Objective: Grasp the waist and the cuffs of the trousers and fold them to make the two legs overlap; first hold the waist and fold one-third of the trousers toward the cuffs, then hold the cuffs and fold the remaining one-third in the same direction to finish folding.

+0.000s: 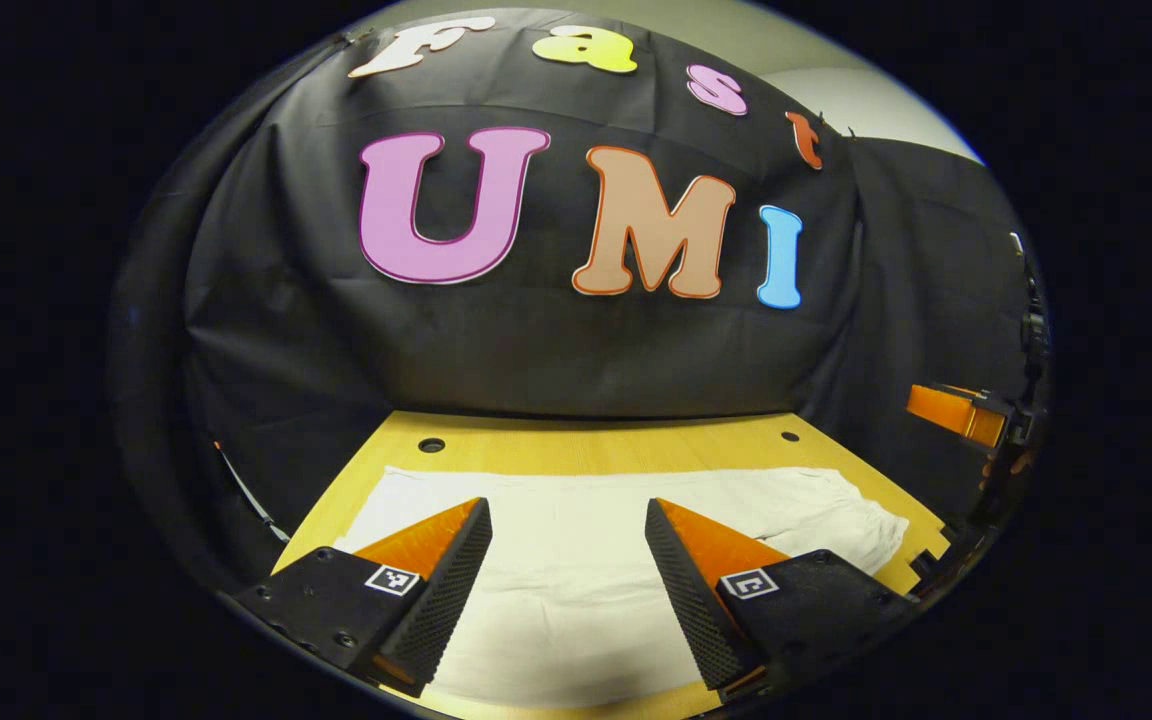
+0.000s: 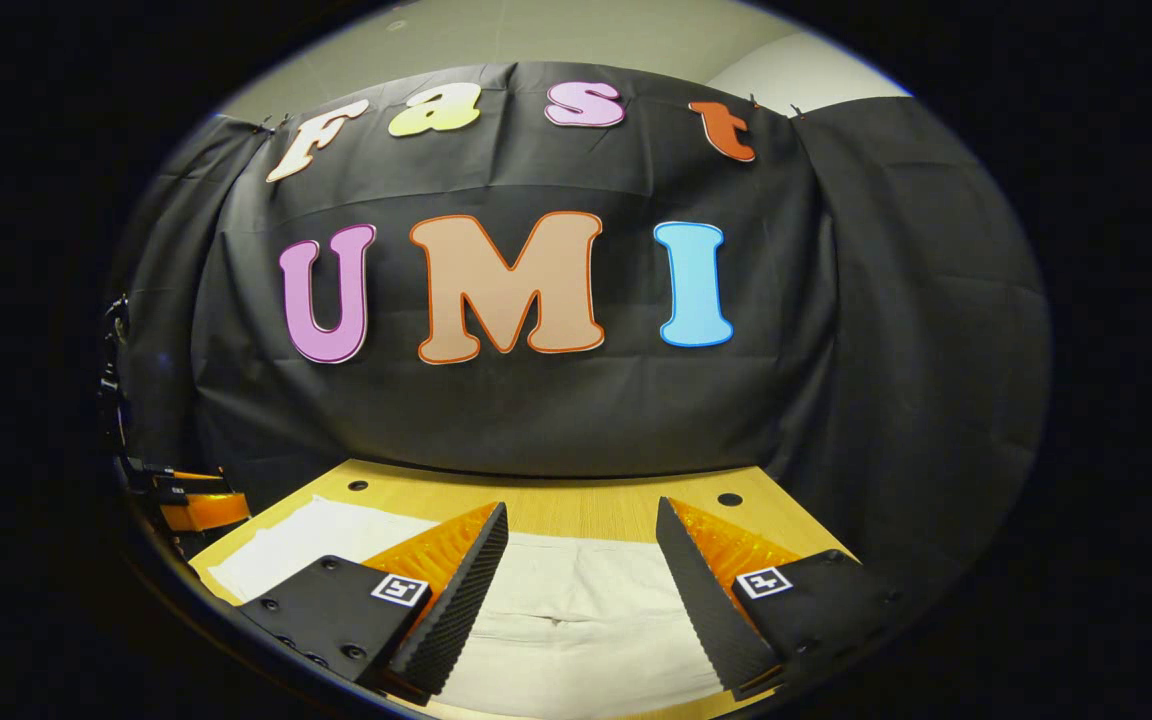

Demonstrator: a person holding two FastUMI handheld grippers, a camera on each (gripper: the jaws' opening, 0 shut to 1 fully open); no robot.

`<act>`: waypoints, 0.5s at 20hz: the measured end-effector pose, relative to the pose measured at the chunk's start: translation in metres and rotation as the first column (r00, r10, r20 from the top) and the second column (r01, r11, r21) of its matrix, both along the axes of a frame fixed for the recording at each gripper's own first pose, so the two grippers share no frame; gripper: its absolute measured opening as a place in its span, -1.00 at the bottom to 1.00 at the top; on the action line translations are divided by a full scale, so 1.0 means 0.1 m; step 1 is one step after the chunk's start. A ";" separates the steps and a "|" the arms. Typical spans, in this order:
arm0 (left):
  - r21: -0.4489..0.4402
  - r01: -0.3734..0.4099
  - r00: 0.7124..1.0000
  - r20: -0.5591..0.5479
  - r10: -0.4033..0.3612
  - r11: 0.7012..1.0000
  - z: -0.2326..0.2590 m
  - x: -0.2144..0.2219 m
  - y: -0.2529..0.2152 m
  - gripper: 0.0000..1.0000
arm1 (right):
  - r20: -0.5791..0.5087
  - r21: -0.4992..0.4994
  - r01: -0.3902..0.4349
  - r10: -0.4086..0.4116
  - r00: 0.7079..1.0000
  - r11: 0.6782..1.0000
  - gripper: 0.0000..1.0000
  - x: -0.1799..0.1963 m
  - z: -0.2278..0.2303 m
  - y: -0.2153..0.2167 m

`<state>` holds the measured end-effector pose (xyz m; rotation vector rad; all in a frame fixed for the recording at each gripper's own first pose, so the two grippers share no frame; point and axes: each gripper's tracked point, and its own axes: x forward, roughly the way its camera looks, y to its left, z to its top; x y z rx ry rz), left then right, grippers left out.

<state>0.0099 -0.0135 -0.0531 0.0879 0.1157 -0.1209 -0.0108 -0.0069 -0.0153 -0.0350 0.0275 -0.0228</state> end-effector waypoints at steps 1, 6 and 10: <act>0.025 0.012 1.000 -0.026 -0.011 1.000 -0.10 0.00 0.07 0.86 | -0.004 -0.003 -0.001 0.001 1.000 1.000 0.91 0.00 -0.01 0.02; 0.208 0.139 0.964 -0.251 -0.085 0.968 -0.72 -0.22 0.53 0.86 | -0.027 -0.006 -0.001 0.001 1.000 1.000 0.92 -0.05 -0.11 0.08; 0.308 0.305 0.880 -0.452 -0.144 0.901 -1.22 -0.45 0.89 0.84 | -0.050 -0.021 0.018 -0.019 0.999 1.000 0.92 -0.13 -0.21 0.08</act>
